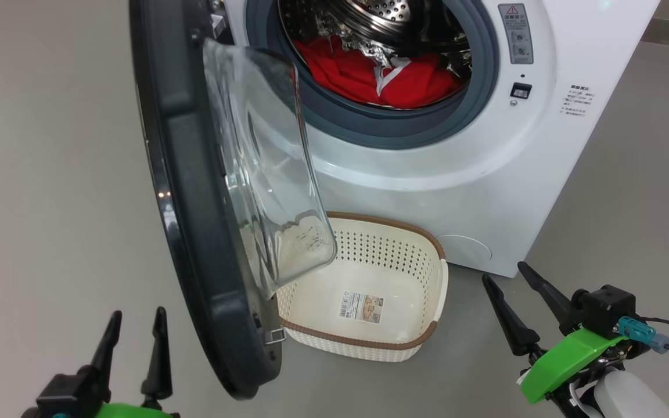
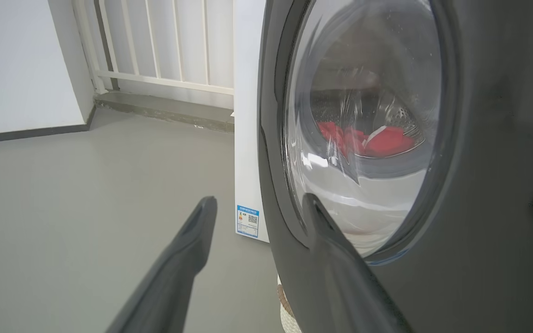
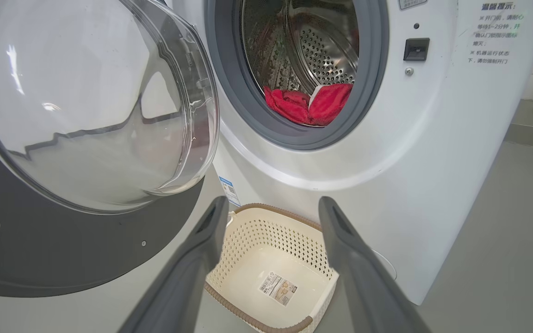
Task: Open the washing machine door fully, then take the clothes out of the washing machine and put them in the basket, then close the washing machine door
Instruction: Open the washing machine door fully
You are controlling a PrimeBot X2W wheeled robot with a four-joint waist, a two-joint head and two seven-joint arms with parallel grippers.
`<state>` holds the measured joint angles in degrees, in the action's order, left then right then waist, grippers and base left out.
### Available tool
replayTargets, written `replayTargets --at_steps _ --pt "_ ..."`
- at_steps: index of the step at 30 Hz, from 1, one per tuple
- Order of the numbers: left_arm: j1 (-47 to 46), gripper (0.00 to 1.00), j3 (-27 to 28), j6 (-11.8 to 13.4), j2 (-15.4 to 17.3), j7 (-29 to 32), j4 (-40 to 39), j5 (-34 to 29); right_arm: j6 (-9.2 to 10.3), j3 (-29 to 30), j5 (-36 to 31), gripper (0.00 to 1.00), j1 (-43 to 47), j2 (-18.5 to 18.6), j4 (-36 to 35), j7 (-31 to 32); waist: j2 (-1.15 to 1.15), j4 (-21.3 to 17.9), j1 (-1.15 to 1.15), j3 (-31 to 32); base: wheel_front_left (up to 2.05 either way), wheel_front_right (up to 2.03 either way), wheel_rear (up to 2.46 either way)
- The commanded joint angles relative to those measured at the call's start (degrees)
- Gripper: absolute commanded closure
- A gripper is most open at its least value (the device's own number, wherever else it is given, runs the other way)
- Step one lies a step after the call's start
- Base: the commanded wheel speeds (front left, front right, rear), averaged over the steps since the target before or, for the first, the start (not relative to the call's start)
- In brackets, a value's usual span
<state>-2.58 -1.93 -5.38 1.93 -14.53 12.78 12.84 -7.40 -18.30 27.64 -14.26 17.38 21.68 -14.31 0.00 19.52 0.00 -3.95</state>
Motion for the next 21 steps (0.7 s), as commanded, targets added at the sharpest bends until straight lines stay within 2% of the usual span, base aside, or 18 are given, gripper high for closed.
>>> replayTargets --at_steps 1,2,7,12,21 --pt "-0.77 0.15 2.11 -0.05 0.95 -0.47 -1.85 -0.08 -0.09 -0.87 -0.23 0.00 0.20 0.19 -1.30 -0.68 0.00 0.02 0.00 0.06 0.00 0.00 0.00" --pt "-1.03 1.00 2.93 0.05 0.95 -0.47 -2.97 0.37 -0.09 -0.71 -0.24 0.00 0.29 0.25 -1.27 -0.68 0.00 0.09 0.00 0.23 0.00 0.00 0.00" --pt "-1.89 1.00 5.59 0.13 0.95 -0.47 -8.25 1.41 -0.09 -0.20 -0.40 0.00 0.57 0.18 -1.40 -0.69 0.00 0.26 0.00 0.85 0.00 0.00 0.00" --pt "-2.91 1.00 6.93 0.99 0.95 -0.47 -17.79 2.05 -0.09 0.37 -0.69 0.00 0.97 0.15 -1.89 -0.69 0.00 0.46 0.00 1.32 0.00 0.00 0.00" --pt "-1.43 1.00 -0.39 2.26 0.95 -0.47 -31.42 1.67 -0.09 0.89 -0.73 0.00 1.64 -0.21 -2.25 -0.69 0.00 0.36 0.00 1.92 0.00 0.00 0.00"
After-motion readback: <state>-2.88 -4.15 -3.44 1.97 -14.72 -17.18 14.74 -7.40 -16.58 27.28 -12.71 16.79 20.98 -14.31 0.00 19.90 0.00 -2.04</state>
